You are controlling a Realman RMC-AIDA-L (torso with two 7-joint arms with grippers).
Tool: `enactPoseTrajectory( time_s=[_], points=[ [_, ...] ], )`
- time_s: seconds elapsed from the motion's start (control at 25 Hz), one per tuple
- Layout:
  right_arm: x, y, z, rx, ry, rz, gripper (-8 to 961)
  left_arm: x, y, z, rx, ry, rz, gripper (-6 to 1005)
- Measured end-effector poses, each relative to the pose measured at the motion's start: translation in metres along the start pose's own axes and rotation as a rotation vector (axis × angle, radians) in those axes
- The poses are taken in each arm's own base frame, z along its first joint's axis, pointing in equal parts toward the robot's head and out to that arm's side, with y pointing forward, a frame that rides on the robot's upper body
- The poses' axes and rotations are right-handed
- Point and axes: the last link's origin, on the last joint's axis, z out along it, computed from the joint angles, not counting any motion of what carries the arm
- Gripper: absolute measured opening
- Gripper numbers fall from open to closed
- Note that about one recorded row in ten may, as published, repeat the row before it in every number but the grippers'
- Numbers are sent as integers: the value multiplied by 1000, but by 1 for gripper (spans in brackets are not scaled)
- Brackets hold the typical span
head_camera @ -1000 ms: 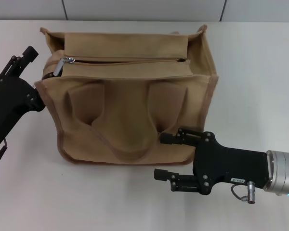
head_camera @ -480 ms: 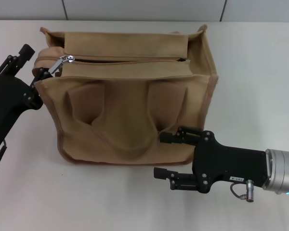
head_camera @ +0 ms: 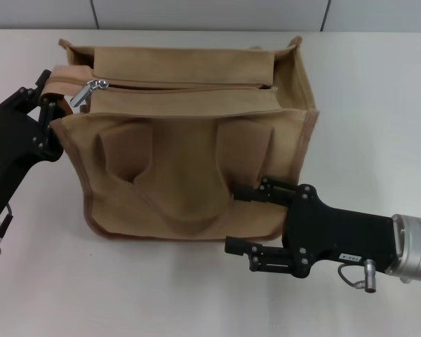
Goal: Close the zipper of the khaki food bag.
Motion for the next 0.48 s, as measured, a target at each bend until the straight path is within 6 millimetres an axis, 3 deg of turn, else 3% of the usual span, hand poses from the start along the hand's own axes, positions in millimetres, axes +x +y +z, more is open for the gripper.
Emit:
enactPoseTrajectory(
  time_s=[0.24, 0.48],
  points=[
    [-10, 8, -5, -34, -77, 8, 757, 7, 6, 0, -29, 52, -20, 28],
    [-31, 16, -9, -117, -211, 47, 757, 9, 9, 6, -52, 81, -30, 28]
  ],
)
